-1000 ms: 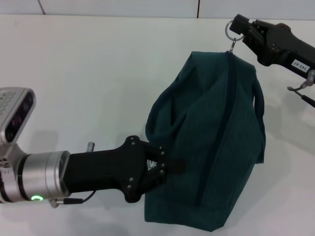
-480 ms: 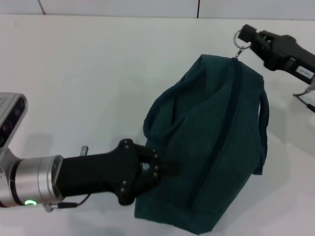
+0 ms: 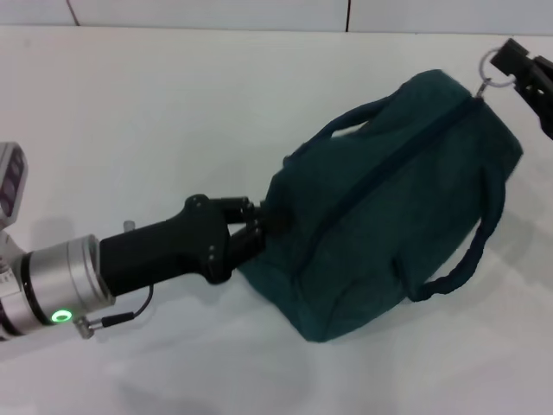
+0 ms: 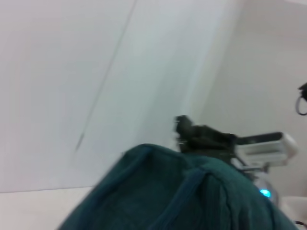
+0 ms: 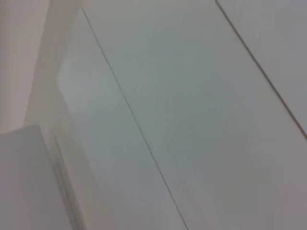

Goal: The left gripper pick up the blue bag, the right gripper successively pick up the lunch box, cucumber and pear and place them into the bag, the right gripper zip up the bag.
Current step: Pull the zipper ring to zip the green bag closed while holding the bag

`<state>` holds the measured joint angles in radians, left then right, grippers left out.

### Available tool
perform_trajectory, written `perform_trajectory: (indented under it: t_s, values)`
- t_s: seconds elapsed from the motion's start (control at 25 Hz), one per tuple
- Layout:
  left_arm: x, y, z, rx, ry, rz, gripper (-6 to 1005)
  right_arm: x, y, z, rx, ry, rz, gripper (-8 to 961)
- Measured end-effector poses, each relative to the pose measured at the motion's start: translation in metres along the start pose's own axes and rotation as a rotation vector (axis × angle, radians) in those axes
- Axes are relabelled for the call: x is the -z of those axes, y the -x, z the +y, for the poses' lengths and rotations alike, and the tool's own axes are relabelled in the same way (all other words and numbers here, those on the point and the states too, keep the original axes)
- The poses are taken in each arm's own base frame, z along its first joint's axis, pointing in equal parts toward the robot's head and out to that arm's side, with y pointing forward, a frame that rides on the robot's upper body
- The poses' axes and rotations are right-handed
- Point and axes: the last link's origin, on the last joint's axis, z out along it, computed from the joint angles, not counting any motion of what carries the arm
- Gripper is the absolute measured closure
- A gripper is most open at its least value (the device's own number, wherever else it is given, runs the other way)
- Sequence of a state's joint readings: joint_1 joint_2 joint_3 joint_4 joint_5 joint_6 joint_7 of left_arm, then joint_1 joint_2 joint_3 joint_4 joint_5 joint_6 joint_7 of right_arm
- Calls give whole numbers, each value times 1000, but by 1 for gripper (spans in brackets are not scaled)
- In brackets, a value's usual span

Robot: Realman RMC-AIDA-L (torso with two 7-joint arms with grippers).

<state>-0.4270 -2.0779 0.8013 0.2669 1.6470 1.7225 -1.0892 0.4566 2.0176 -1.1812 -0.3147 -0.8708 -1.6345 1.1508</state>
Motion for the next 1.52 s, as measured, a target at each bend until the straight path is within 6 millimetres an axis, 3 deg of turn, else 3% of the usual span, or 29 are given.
perform_trajectory:
  t_s: [0.16,0.52,0.68,0.84,0.92,1.16,1.32,1.52]
  values:
    - [-2,-3,-5,-3,-41,25,875,5,-2,2,-13,-8,-8,935]
    - [2,-11,-7,-13,-57,75,567,3,0,-2,-14,-26,-16,935]
    - [4,-32,-14,24,-29,49,456,2,1,-4,-17,-34,-19,935]
    - [1,-72,-21,34,8,-28,287,1,0,-5,-17,-40,-17,935]
    - [-6,-93,-21,19,27,-83,193,0,0,-5,-18,-42,-16,935]
    - [-54,-151,-12,-28,18,-342,124,-1,-1,-7,-22,-53,-14,935]
    - [-88,-170,6,-91,15,-496,127,-2,0,-8,-25,-63,-18,935]
    - [-118,-178,20,-131,-54,-617,130,-2,1,-9,-33,-68,-27,935]
